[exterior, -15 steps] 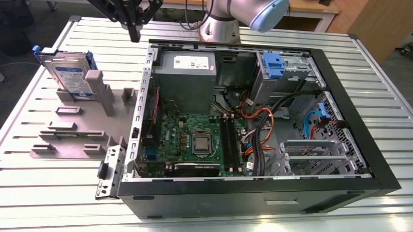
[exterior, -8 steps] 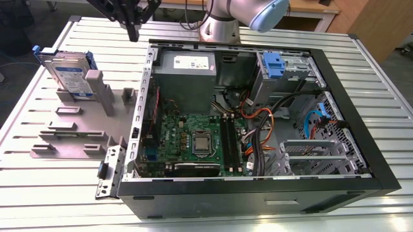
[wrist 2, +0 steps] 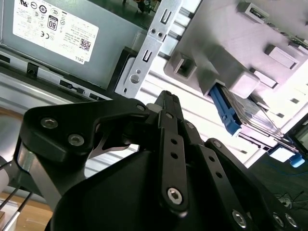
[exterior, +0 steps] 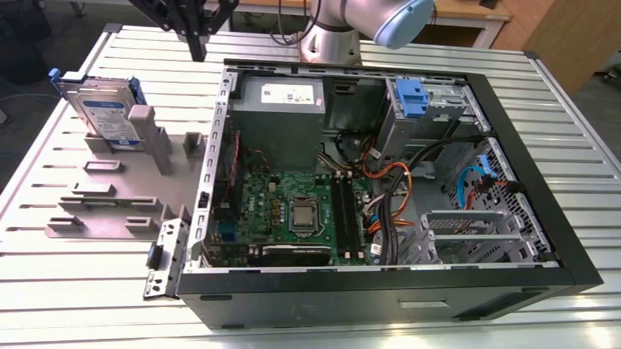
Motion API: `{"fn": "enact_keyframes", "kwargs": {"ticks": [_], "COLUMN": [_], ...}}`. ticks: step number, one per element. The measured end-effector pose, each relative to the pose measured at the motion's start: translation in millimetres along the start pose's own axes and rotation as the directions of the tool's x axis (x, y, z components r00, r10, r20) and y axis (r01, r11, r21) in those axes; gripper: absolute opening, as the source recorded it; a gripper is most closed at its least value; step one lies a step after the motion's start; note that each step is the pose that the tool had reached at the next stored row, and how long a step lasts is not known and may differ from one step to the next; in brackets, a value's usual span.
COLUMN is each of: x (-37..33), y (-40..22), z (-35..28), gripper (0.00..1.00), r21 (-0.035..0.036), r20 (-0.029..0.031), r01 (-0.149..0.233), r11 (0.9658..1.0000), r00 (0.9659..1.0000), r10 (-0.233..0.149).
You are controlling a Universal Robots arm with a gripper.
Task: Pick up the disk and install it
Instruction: 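Reach for the disk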
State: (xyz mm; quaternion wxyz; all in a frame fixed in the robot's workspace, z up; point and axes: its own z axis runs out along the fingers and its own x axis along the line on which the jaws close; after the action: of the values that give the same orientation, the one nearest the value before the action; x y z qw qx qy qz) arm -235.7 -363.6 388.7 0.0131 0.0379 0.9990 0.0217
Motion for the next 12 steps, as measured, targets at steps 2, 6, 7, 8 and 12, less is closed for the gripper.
{"fn": "enact_keyframes", "kwargs": {"ticks": [2,6,7,8,12], "x": [1.3,3.9,4.6,5.4,9.0], "y": [0.7,2.5,3.0,3.4,4.9], "z": [0.0,0.2,0.2,0.2,0.3], "gripper": [0.11,0.11,0.11,0.11,0.11], "r21": [0.0000,-0.0001,0.0000,0.0000,0.0000], "r20": [0.0000,0.0001,0.0000,0.0000,-0.0003], "r01": [0.000,0.000,0.000,0.000,0.000], "r11": [1.0000,1.0000,1.0000,1.0000,1.0000], "r00": [1.0000,1.0000,1.0000,1.0000,1.0000], "r10": [0.000,0.000,0.000,0.000,0.000]}}
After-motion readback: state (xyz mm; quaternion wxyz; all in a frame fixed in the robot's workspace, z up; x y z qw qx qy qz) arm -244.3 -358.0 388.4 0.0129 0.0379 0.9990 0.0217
